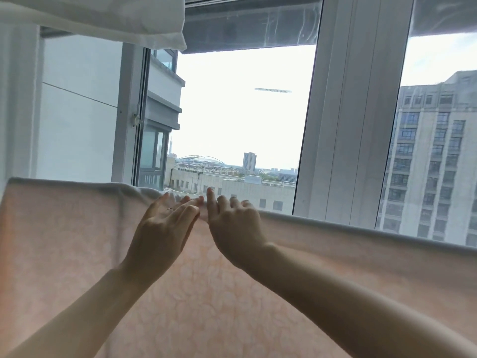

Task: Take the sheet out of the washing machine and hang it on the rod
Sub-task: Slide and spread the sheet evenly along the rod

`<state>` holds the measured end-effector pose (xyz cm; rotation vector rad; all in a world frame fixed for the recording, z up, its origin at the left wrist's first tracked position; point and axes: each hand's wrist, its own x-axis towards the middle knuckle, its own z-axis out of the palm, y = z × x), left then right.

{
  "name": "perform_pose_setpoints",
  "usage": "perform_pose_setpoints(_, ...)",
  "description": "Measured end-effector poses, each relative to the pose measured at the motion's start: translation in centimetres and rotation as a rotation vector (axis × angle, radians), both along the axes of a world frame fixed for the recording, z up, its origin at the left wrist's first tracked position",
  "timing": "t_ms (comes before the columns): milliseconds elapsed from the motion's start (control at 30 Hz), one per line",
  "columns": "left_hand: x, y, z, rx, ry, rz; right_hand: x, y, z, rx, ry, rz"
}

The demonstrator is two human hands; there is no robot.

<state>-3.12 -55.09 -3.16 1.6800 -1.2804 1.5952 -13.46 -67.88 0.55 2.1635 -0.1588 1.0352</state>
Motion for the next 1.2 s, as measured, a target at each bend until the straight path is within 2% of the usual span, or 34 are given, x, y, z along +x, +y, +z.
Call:
perform_pose_setpoints(200, 0.8, 1.8, 0.7, 0.057, 0.003, 0.037, 0.2, 0.3, -0.6, -0.019, 0.001, 0.023)
perform_pose_setpoints(467, 5.1, 4.5, 3.3, 0.199, 0.313, -0.093, -0.2, -0.2, -1.0, 0.016, -0.040, 0.041)
perform_pose_setpoints(700, 6.5, 5.6, 3.6, 0.178, 0.202, -0.041, -0.3, -0.5, -1.4, 0.056, -0.064, 0.064)
perform_pose_setpoints(833, 7.2, 5.8, 2.0, 0.255, 0.082, -0.050, -0.4, -0.5, -1.5, 0.060, -0.075, 0.073)
perform_pose_setpoints(1200, 7.4, 5.7, 0.8, 0.144, 0.138, -0.025, -0.4, 0.2, -1.8, 0.076, -0.049, 0.078)
